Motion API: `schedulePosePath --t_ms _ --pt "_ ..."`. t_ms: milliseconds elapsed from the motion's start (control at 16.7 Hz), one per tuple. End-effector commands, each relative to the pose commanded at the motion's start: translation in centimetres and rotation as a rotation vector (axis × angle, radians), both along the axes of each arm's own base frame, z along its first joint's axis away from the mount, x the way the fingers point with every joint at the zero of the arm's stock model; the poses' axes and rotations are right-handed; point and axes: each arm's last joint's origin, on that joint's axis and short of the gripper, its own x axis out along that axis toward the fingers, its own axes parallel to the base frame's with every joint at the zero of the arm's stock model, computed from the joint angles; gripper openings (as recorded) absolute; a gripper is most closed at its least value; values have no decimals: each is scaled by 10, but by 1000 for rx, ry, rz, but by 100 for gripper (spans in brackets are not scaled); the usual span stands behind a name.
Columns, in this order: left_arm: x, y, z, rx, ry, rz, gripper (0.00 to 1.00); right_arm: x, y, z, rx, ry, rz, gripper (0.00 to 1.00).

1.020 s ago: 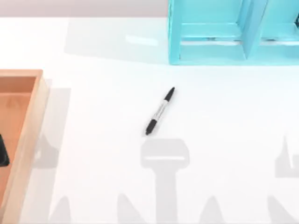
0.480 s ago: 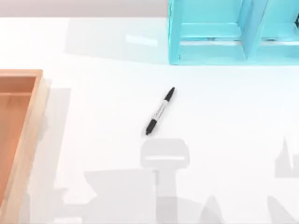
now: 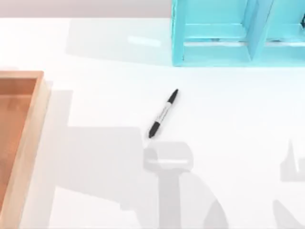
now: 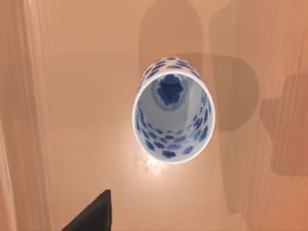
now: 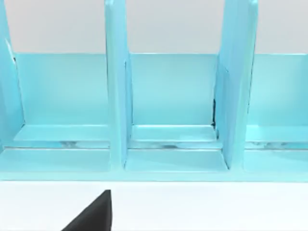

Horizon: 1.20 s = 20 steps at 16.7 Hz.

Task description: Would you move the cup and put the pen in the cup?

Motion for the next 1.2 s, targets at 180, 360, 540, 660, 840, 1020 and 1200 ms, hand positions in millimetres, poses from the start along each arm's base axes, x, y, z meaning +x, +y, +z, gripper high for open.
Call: schedulePosePath --t_ms 180,360,540,660,840,1020,1200 --pt "9 4 -5 -12 51 -2 100 0 0 0 0 0 0 100" --pt "9 4 -5 -12 51 -2 100 0 0 0 0 0 0 100" --pt "9 3 -10 -12 53 -3 100 0 0 0 0 0 0 100" --pt "10 4 -26 -13 57 -1 100 0 0 0 0 0 0 100" --pt "12 5 -58 -12 51 -2 100 0 0 0 0 0 0 100" --pt "11 5 -91 -10 45 -2 100 0 0 0 0 0 0 100" --pt "8 5 -105 -12 51 -2 100 0 0 0 0 0 0 100"
